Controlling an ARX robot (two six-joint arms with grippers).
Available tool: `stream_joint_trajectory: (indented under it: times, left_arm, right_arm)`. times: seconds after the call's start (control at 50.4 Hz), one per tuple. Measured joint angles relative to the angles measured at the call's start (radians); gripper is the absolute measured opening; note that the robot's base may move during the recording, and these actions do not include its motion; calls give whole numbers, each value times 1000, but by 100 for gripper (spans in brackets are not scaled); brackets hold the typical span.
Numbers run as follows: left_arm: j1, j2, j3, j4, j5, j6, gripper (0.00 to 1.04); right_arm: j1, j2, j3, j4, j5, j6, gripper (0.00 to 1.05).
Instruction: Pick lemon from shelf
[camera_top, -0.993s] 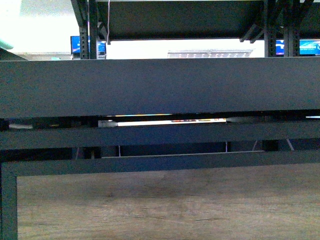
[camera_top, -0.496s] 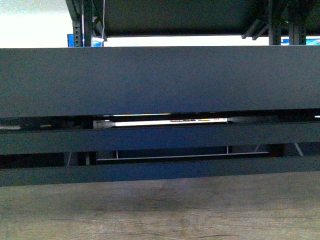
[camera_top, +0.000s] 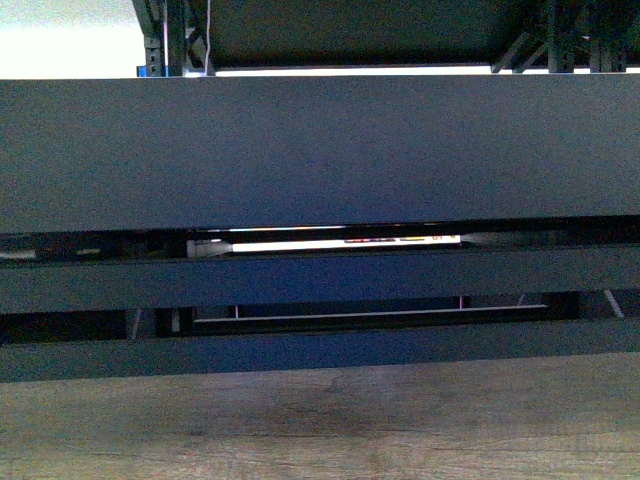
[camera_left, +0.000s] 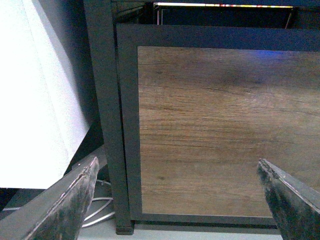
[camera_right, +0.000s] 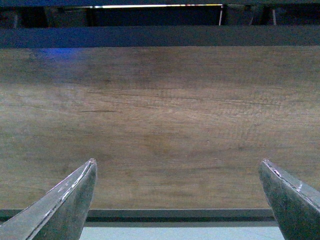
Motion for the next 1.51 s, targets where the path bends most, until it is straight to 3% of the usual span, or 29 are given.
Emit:
stream_joint_trajectory:
  times: [1.509]
  left_arm:
    - [0,-1,0,0,0,0,97]
  right_arm:
    - [0,0,0,0,-3,0,97]
